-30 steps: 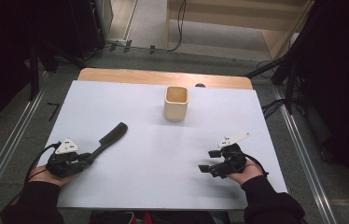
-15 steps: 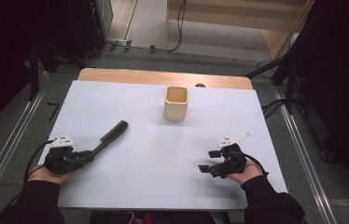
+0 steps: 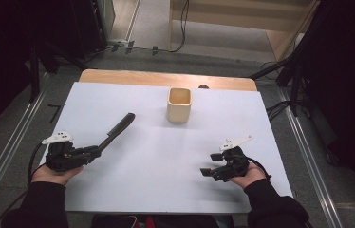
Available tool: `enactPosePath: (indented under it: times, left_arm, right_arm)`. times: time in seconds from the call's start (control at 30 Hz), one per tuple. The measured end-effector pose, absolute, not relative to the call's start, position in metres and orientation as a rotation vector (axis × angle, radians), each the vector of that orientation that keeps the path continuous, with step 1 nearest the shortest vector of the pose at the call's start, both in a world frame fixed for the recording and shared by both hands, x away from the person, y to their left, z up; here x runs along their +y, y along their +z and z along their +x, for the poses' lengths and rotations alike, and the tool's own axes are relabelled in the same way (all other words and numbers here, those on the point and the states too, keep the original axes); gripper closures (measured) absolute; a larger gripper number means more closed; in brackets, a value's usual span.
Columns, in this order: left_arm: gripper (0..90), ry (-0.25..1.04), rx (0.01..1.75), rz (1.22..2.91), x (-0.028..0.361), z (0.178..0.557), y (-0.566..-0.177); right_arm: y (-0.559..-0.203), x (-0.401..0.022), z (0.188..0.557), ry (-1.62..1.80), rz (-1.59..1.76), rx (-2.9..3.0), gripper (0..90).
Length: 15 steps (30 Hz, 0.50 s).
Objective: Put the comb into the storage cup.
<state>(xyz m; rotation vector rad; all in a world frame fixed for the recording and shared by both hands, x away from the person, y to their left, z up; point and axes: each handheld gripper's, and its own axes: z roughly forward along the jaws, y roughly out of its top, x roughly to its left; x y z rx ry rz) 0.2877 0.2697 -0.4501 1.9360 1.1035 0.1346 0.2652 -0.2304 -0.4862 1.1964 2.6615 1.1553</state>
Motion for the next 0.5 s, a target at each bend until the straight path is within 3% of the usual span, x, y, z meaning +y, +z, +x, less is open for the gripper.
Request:
enactPosePath:
  times: [0.5]
  left_arm:
    - [72.9, 0.106, 1.166, 1.829, 0.253, 0.295, -0.438]
  right_arm:
    - [-0.484, -0.228, 0.264, 1.157, 1.188, 2.653, 20.3]
